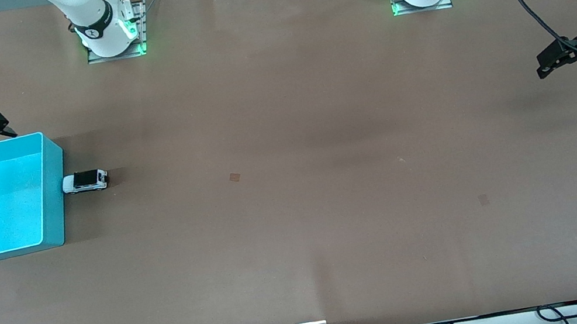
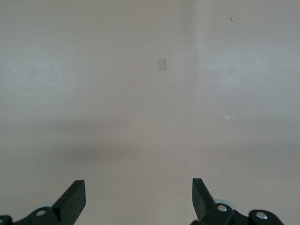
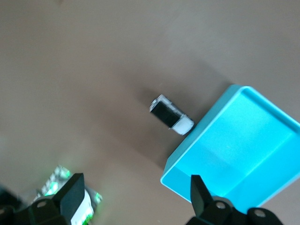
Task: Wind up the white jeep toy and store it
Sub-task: 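Reach the right gripper to the jeep beside the bin and grasp it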
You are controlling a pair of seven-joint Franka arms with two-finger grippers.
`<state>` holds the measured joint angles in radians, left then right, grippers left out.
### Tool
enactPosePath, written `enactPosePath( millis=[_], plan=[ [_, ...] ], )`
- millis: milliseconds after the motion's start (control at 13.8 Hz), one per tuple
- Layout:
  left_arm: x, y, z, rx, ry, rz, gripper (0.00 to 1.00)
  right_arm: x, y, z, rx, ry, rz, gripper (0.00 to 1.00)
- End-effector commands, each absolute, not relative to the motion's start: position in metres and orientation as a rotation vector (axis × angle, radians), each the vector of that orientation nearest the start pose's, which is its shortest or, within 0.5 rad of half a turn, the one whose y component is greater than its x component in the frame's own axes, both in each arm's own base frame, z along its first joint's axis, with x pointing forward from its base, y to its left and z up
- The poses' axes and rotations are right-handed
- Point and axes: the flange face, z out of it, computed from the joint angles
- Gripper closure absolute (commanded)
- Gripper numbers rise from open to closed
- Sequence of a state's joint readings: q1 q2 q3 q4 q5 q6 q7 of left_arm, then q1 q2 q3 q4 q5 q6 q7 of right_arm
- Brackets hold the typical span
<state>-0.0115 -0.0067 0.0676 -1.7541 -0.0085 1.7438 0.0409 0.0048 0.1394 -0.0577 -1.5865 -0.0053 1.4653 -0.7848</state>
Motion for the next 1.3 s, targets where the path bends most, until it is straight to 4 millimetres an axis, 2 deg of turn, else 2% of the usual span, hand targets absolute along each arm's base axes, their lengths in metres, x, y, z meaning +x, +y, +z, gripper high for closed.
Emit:
enactPosePath(
  millis=[0,290,434,652,724,1086,1231],
  plan=[
    [0.556,0.024,0.568,-3.131,0.003,0.015,0.0,0.589,-0.042,0.492,-2.625,-1.346,0.41,0.0],
    [0.557,0.021,0.569,-3.117,0.015,0.016,0.0,0.619,-0.061,0.422,-2.353,-1.756,0.312,0.0],
    [0.557,0.021,0.569,-3.117,0.015,0.016,0.0,0.618,-0.068,0.394,-2.263,-1.897,0.258,0.0],
    [0.557,0.024,0.568,-3.117,0.01,0.021,0.0,0.604,-0.068,0.342,-2.205,-2.021,0.188,0.0],
    [0.556,0.025,0.568,-3.117,0.008,0.028,0.0,0.598,-0.069,0.331,-2.204,-2.06,0.154,0.0],
    [0.555,0.027,0.568,-3.117,0.005,0.035,0.0,0.552,-0.066,0.263,-2.246,-2.005,0.097,0.0],
    [0.555,0.028,0.568,-3.119,0.003,0.038,0.0,0.539,-0.066,0.249,-2.27,-2.007,0.069,0.0]
  ],
)
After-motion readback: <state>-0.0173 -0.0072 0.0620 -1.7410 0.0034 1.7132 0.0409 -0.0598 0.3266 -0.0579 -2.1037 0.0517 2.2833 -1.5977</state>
